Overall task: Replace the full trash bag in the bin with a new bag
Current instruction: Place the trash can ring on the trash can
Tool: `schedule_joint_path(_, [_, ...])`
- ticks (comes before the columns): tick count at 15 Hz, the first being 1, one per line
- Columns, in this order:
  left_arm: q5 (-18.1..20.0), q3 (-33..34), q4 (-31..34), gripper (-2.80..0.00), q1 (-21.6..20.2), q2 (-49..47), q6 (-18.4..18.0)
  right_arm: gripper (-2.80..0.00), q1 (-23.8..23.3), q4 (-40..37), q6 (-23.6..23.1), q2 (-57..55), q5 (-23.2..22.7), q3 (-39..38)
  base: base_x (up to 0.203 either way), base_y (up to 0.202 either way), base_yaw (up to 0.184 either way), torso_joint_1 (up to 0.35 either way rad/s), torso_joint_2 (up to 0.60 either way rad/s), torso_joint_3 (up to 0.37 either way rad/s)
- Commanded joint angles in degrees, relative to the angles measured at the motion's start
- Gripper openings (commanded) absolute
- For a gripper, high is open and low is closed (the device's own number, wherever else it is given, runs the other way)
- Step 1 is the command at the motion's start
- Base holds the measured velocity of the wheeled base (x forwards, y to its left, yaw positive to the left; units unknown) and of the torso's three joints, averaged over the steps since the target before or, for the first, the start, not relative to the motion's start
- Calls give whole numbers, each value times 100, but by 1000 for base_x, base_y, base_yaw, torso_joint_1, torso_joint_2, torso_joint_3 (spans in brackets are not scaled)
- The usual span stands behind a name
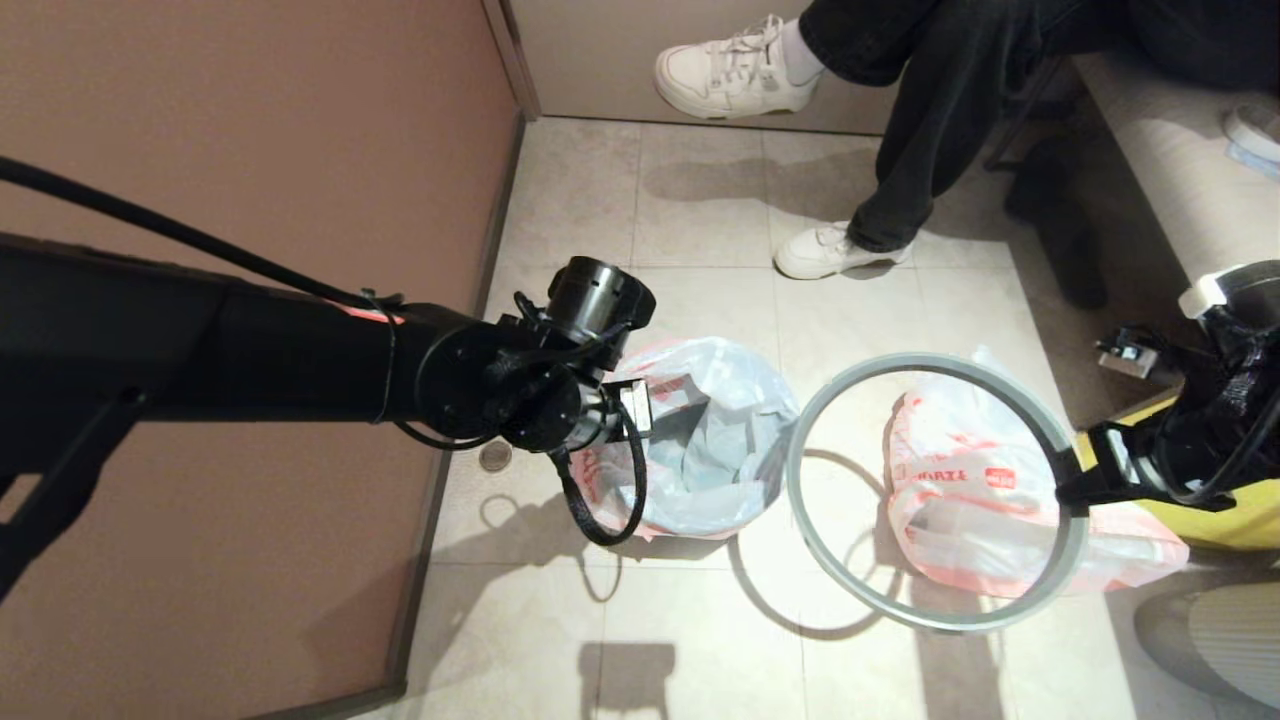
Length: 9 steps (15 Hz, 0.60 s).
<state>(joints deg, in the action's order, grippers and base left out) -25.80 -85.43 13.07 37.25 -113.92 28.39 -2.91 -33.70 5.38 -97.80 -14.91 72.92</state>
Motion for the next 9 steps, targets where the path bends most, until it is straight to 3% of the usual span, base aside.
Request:
schedule_joint_path(1, [-45,-71,-11,-280,-6,29,11,-280,499,182,310,106,268,20,0,0,0,0,0,0])
schedule_joint_path(6, [-39,-187,-215,-280,-305,37,-197,-280,1607,1207,705,-427,958,154,0,0,0,0,0,0])
schedule_joint_path(9, [-48,-411,-280,-280,-368,125,-222,-280,2067,1394,714,-823,1145,716,0,0,0,0,0,0])
